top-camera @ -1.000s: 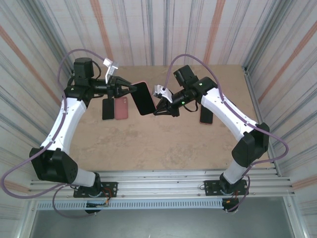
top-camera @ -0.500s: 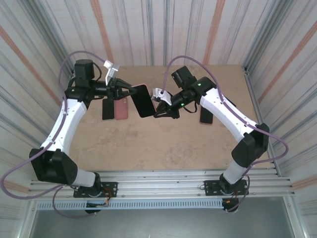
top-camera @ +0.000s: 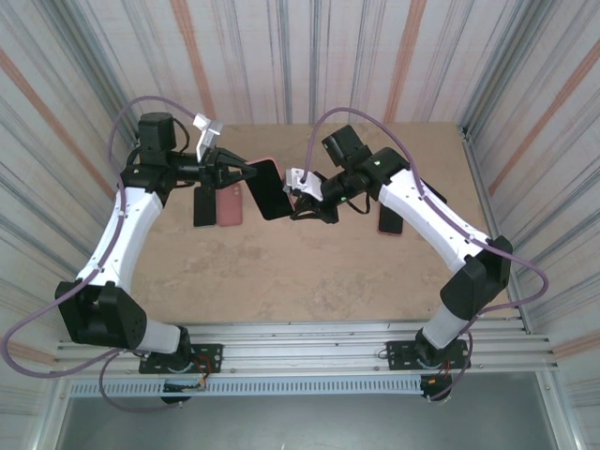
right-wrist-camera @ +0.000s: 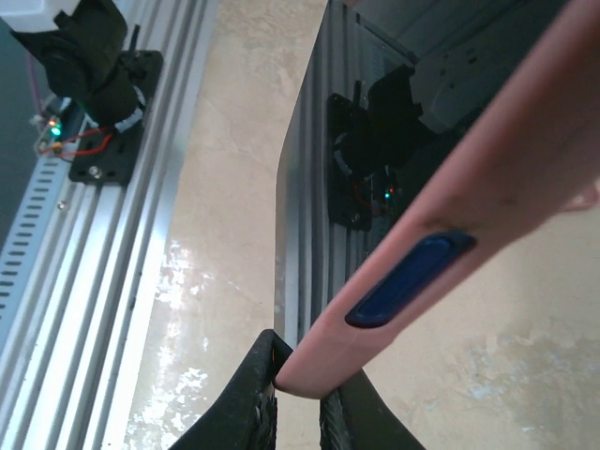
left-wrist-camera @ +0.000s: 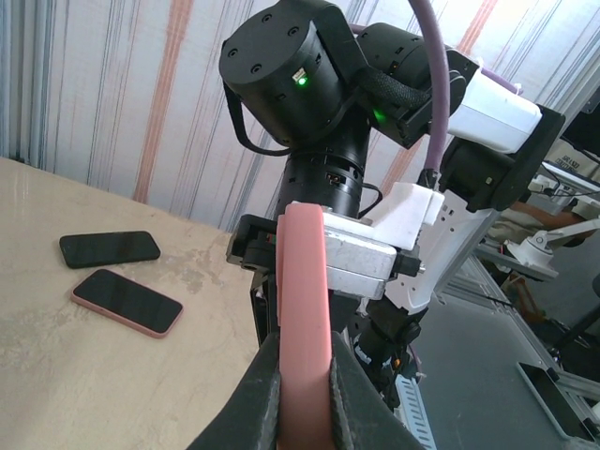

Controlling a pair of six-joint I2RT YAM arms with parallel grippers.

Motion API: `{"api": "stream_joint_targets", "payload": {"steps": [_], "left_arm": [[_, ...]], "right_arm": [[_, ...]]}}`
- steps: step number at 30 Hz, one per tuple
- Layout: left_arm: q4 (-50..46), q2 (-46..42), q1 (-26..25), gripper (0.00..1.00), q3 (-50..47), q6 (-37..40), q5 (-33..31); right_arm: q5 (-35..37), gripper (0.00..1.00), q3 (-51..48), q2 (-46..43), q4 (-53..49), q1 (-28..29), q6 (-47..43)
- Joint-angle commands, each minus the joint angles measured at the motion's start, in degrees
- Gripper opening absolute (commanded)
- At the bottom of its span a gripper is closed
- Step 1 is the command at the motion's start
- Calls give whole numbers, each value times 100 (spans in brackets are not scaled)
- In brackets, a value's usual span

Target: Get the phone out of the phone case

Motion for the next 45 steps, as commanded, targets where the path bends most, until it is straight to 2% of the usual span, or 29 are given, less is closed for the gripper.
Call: {"api": "stream_joint_targets", "payload": {"steps": [1, 4, 13, 24, 28, 33, 38, 41, 45], "left_arm": [[-325, -90, -128, 0, -26, -291, 319], [-326, -30, -128, 0, 13, -301, 344], [-326, 33, -220, 0, 17, -315, 351], [-240, 42, -242, 0, 4, -493, 465], [-200, 50, -234, 0, 5, -523, 423], [12, 129, -233, 0, 73, -716, 369], [279, 191, -233, 0, 98, -967, 462], [377, 225, -199, 0, 107, -1205, 198], [936, 271, -145, 0, 76, -2088, -367]], "right_arm": [[422, 15, -32, -157, 629, 165, -466], [514, 15, -32, -157, 678, 202, -514], [257, 14, -38, -156, 1256, 185, 213], [744, 14, -414, -329, 2118, 221, 365], [358, 15, -401, -325, 2212, 157, 589], [-436, 19, -576, -412, 2627, -29, 1421], [-457, 21, -867, -549, 2874, -45, 1640], [-789, 24, -927, -586, 2956, -81, 1935], [-1229, 29, -1195, -689, 3235, -205, 2586]]}}
